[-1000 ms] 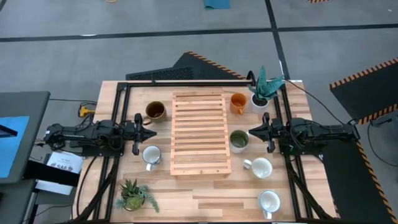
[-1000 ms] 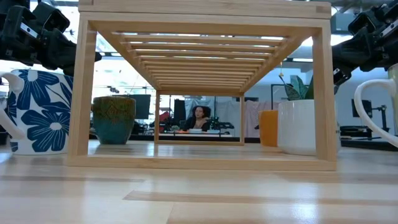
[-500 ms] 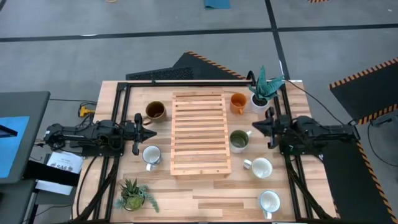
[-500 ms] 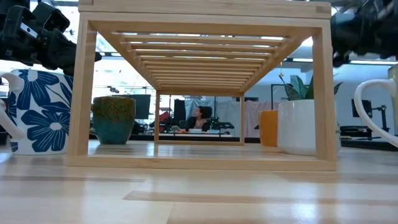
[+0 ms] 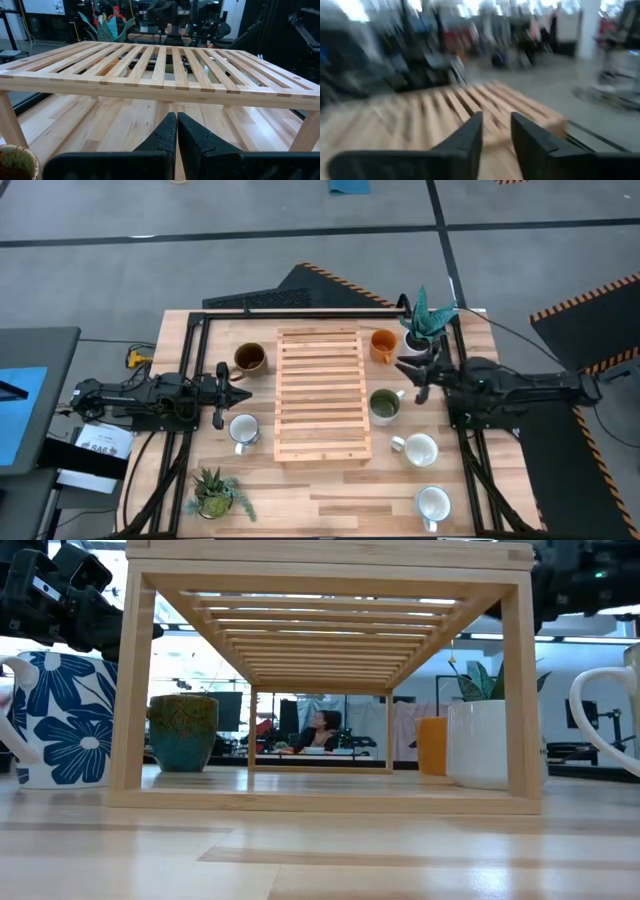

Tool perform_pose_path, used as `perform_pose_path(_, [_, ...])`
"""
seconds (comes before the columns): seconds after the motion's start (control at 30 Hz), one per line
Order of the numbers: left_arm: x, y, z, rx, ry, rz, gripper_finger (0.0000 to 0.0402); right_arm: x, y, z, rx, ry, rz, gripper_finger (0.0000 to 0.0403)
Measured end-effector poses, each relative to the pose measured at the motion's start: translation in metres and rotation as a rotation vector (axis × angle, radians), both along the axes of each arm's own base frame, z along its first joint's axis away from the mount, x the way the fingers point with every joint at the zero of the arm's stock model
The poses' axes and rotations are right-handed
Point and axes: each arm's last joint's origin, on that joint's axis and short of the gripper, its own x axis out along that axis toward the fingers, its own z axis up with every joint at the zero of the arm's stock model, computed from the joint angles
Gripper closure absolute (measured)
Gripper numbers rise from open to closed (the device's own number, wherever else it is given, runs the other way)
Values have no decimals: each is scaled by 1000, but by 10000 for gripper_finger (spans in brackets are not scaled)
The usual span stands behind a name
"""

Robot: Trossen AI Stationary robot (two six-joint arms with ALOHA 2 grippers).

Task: Place coffee mugs
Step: Put the orange mug on the shelf

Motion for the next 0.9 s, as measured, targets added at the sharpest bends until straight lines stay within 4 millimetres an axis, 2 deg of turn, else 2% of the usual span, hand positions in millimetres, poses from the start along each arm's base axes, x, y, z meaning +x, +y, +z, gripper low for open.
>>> perform_pose_path(0.2, [0,0,0,0,0,0,401,17,-13,14,-101,445,-105,182])
perform_pose_path(0.33, [0,0,0,0,0,0,402,33,-23,12,-107,635,-134,169])
perform_pose_path(0.43, [0,0,0,0,0,0,401,44,-31,2,-156,780,-126,169])
perform_pose_path(0.6, [0,0,0,0,0,-1,401,61,-45,-8,-221,923,-113,173])
perform_pose_path(0.9, [0,0,0,0,0,-1,402,82,-59,-16,-116,967,-161,177])
